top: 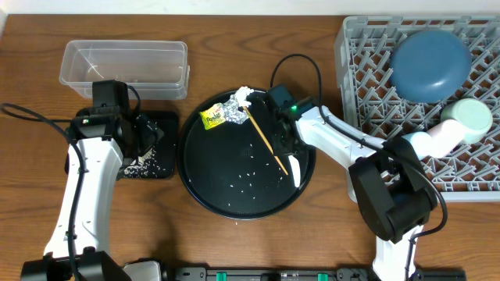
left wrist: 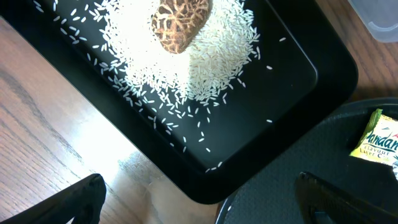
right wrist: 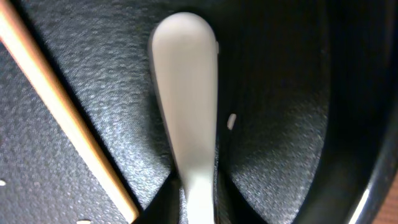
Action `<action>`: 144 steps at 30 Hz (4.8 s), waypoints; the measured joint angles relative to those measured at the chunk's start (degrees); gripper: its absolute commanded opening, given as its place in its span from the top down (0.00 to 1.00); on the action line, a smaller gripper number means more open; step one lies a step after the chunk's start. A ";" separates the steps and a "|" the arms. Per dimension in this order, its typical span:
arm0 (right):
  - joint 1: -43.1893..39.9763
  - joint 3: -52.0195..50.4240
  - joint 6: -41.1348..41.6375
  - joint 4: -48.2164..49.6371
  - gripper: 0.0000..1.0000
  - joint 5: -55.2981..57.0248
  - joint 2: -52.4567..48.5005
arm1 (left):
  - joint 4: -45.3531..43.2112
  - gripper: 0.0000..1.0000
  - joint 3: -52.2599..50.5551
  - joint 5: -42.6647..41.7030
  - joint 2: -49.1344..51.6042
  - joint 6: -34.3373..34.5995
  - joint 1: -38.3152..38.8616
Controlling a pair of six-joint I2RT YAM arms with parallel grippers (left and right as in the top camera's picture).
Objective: Sort waste into correct bins and load items into the dishwasher rack
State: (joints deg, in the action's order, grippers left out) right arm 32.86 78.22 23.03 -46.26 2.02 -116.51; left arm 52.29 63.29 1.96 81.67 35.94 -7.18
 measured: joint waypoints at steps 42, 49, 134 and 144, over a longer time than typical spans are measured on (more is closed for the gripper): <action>-14.78 34.75 -9.27 -30.86 0.39 -5.86 -0.02 | -0.02 0.02 0.00 0.00 0.00 0.00 0.00; -4.83 24.37 -12.37 -22.29 0.21 -6.25 0.17 | -0.04 0.02 0.00 0.02 0.00 0.00 0.00; -2.75 -1.53 -21.99 1.49 0.91 -7.87 1.29 | -0.02 0.02 0.00 0.17 0.00 0.00 0.00; -2.78 -1.29 -20.83 0.17 0.99 -8.07 1.29 | -0.02 0.02 0.00 0.17 0.00 0.00 0.00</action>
State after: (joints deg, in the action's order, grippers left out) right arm 30.09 76.93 2.20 -46.09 -6.04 -115.22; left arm 52.27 63.29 2.13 81.67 35.94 -7.18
